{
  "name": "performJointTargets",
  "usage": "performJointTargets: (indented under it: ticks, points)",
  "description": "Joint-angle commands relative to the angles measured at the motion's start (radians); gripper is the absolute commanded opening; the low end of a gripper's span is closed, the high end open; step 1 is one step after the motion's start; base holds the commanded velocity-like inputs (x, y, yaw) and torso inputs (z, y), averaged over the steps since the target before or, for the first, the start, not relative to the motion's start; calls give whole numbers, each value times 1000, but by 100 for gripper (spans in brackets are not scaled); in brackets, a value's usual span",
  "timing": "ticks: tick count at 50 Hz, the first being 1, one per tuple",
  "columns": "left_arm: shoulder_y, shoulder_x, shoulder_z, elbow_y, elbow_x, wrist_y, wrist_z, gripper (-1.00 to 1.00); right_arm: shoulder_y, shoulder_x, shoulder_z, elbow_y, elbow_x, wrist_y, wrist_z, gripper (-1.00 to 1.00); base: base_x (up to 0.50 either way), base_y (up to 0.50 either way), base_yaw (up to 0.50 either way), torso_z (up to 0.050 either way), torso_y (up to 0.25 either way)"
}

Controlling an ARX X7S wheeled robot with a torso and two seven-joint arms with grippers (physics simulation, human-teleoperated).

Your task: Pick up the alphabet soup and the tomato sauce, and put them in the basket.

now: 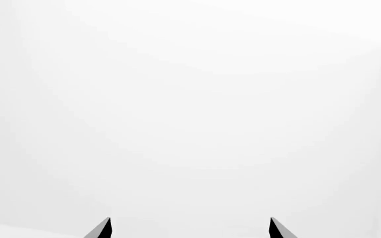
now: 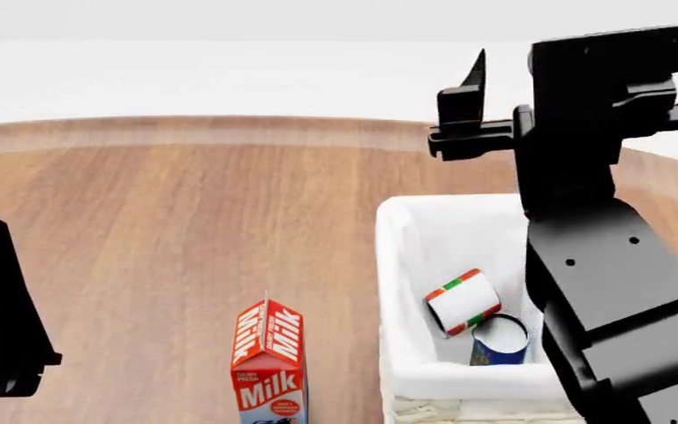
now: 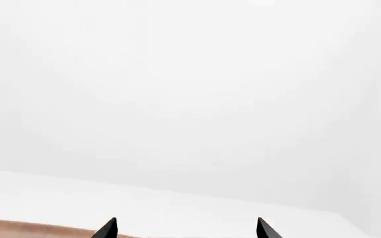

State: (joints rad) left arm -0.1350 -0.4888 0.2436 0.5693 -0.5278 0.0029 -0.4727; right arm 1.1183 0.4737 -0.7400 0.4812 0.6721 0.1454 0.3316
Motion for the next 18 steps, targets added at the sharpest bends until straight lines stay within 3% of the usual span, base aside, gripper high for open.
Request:
performJointTargets:
  ticks: [1, 18]
  points:
    - [-3, -1, 1, 2, -3, -1, -1, 100, 51, 42, -26, -151, -84, -38, 34, 100, 0, 0, 0, 0, 0]
    - [0, -8, 3, 12, -4, -5, -6, 100, 33, 122, -59, -394, -158, -12, 110, 100, 0, 0, 0, 0, 0]
